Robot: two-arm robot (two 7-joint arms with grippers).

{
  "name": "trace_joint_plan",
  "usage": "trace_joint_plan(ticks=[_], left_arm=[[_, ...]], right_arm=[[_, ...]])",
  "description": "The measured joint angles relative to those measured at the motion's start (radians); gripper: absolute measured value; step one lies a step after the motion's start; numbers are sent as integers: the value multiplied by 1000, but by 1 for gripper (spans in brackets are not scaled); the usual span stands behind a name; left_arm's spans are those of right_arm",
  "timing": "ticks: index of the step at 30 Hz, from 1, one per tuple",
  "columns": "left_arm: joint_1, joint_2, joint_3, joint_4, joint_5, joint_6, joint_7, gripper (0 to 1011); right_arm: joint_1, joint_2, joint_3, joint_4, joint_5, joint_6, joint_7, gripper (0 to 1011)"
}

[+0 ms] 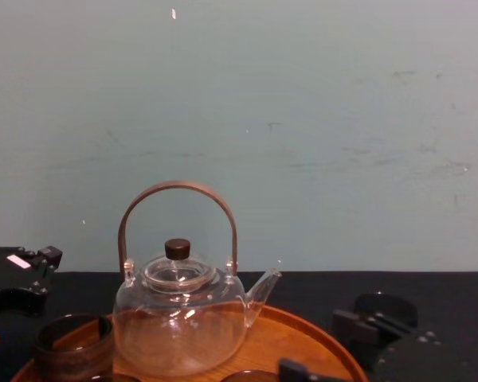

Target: Pick up the glass from the table and place it on the tray.

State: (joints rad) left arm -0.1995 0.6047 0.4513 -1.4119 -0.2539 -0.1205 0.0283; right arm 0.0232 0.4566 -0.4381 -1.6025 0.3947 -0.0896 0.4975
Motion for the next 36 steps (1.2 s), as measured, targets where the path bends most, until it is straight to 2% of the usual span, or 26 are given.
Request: trace_joint_plan(ticks=[3, 11, 16, 19, 23, 27, 36], left_arm=[[0, 0, 0, 0, 0, 0, 0, 0], [0, 0, 0, 0, 0, 0, 0, 0], [0, 0, 0, 0, 0, 0, 0, 0], [0, 0, 0, 0, 0, 0, 0, 0], [0, 0, 0, 0, 0, 0, 0, 0], [0, 0, 0, 0, 0, 0, 0, 0], [0, 0, 0, 0, 0, 0, 0, 0]], right_arm=[[-20, 11, 22, -9, 10, 0, -10, 1002], [-92, 54, 120, -23, 48, -3, -51, 1002], [-119, 63, 180, -14, 58, -6, -81, 1002], [-121, 60, 203, -1, 58, -6, -95, 1003], [-105, 51, 227, 27, 58, 2, -109, 1002], [-53, 33, 234, 79, 54, 28, -109, 1003], [74, -4, 205, 195, 30, 76, -90, 1002]])
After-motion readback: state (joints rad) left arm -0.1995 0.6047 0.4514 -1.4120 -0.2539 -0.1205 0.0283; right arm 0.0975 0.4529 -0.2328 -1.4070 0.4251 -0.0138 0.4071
